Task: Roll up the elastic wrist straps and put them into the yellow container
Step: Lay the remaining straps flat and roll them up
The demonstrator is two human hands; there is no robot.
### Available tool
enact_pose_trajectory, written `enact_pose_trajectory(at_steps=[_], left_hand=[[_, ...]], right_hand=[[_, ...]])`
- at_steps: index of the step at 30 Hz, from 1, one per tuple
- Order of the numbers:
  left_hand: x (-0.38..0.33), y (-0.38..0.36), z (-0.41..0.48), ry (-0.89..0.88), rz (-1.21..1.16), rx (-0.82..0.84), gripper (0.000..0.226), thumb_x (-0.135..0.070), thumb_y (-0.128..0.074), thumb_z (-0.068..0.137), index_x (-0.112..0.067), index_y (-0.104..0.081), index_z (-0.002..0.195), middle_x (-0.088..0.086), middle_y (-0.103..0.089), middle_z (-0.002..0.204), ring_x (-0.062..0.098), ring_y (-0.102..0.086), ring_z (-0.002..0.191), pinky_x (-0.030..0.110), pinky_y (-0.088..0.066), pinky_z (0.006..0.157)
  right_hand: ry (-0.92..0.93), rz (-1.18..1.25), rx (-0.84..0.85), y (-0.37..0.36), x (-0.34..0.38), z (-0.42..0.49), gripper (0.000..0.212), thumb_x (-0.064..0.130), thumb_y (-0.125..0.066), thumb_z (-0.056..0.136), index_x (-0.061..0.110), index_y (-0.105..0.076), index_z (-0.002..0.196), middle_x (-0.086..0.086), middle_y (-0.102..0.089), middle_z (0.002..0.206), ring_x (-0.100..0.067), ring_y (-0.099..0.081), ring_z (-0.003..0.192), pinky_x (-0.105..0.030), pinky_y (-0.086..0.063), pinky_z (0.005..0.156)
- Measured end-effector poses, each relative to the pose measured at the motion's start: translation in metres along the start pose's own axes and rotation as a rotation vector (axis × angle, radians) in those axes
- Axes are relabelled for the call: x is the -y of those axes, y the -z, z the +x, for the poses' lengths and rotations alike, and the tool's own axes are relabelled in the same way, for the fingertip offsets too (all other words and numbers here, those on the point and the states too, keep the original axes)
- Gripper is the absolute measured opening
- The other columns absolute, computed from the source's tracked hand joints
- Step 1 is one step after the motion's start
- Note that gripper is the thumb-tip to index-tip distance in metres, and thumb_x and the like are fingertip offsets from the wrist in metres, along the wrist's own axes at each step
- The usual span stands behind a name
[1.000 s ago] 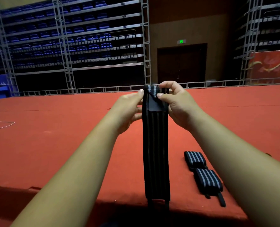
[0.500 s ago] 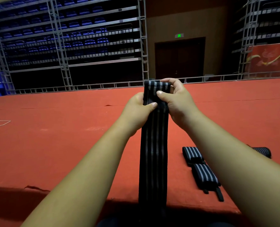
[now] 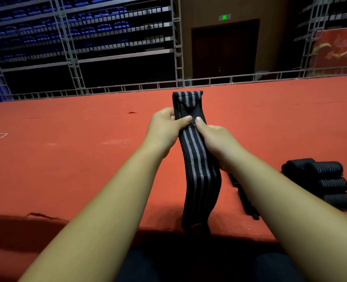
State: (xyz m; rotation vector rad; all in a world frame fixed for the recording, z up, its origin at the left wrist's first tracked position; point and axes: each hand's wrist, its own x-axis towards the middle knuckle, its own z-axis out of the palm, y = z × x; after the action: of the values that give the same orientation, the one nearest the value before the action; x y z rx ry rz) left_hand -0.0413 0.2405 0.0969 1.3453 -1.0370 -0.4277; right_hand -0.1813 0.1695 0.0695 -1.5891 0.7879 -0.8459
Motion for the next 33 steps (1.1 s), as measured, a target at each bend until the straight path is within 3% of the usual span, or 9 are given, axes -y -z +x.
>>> enact_pose_trajectory(at_steps=[3,10,14,19,23,25,27,30,33], left_hand=[[0.019,-0.004,0.000,0.081,-0.086,0.032,0.012,-0.004,-0.074,0.100,-0.002,-0.075,0.112,0.015,-0.082,0.100,0.027,-0.080,0.091,0.039,-0.065,0.082],[0.071,-0.025,0.004,0.214,-0.181,0.043,0.020,0.005,-0.063,0.102,0.003,-0.071,0.121,0.026,-0.078,0.114,0.033,-0.078,0.096,0.051,-0.064,0.097],[0.103,-0.029,0.006,0.228,-0.166,0.062,0.032,0.013,-0.060,0.098,0.001,-0.069,0.127,0.026,-0.077,0.118,0.031,-0.077,0.098,0.049,-0.063,0.098],[0.148,-0.031,0.014,0.142,-0.009,0.000,0.033,0.011,-0.064,0.096,-0.013,-0.071,0.116,0.008,-0.080,0.110,0.018,-0.076,0.099,0.039,-0.062,0.092],[0.177,-0.029,0.017,0.138,0.034,0.035,0.038,0.014,-0.064,0.091,-0.021,-0.076,0.097,-0.006,-0.079,0.093,0.005,-0.069,0.079,0.025,-0.055,0.076],[0.186,-0.028,0.016,0.172,0.032,0.064,0.041,0.015,-0.062,0.090,-0.021,-0.079,0.096,-0.007,-0.078,0.088,0.005,-0.066,0.072,0.025,-0.053,0.071],[0.194,-0.026,0.016,0.216,-0.002,0.088,0.039,0.016,-0.062,0.091,-0.017,-0.080,0.099,-0.004,-0.079,0.088,0.008,-0.068,0.073,0.025,-0.055,0.070],[0.206,-0.022,0.016,0.255,-0.043,0.082,0.039,0.017,-0.062,0.089,-0.017,-0.081,0.096,0.003,-0.082,0.100,0.016,-0.071,0.085,0.034,-0.057,0.081],[0.217,-0.022,0.012,0.313,-0.121,0.042,0.037,0.018,-0.063,0.087,-0.012,-0.082,0.095,0.007,-0.081,0.118,0.024,-0.076,0.099,0.044,-0.059,0.094]], right_hand=[[-0.021,-0.041,0.004,0.001,-0.011,0.002,0.050,0.061,-0.054,0.107,0.017,-0.079,0.107,-0.001,-0.084,0.095,-0.025,-0.081,0.094,-0.046,-0.064,0.095],[-0.158,-0.173,-0.040,-0.006,-0.051,0.013,0.055,0.062,-0.042,0.110,0.018,-0.075,0.110,-0.004,-0.079,0.105,-0.028,-0.076,0.098,-0.045,-0.060,0.098],[-0.277,0.004,-0.061,-0.007,-0.078,0.022,0.045,0.053,-0.053,0.110,0.015,-0.077,0.113,-0.005,-0.083,0.101,-0.029,-0.081,0.095,-0.045,-0.064,0.092],[-0.387,0.281,-0.085,-0.015,-0.112,0.038,0.025,0.022,-0.064,0.108,0.000,-0.074,0.114,-0.017,-0.083,0.104,-0.032,-0.082,0.095,-0.040,-0.067,0.077],[-0.490,0.395,-0.039,-0.021,-0.145,0.055,0.022,0.011,-0.061,0.106,-0.002,-0.075,0.117,-0.022,-0.080,0.112,-0.038,-0.078,0.105,-0.048,-0.064,0.092],[-0.508,0.479,-0.064,-0.019,-0.160,0.064,0.024,0.008,-0.061,0.104,-0.002,-0.073,0.121,-0.023,-0.079,0.112,-0.038,-0.078,0.103,-0.048,-0.065,0.092],[-0.505,0.577,-0.063,-0.016,-0.171,0.070,0.035,0.012,-0.060,0.104,-0.004,-0.069,0.134,-0.021,-0.077,0.115,-0.036,-0.077,0.104,-0.050,-0.064,0.096],[-0.526,0.694,-0.029,-0.010,-0.183,0.075,0.053,0.041,-0.045,0.114,-0.003,-0.067,0.136,-0.018,-0.079,0.109,-0.031,-0.079,0.097,-0.053,-0.060,0.100],[-0.501,0.640,0.064,-0.010,-0.182,0.079,0.065,0.056,-0.042,0.113,0.001,-0.070,0.133,-0.022,-0.077,0.125,-0.036,-0.077,0.115,-0.051,-0.060,0.099]])
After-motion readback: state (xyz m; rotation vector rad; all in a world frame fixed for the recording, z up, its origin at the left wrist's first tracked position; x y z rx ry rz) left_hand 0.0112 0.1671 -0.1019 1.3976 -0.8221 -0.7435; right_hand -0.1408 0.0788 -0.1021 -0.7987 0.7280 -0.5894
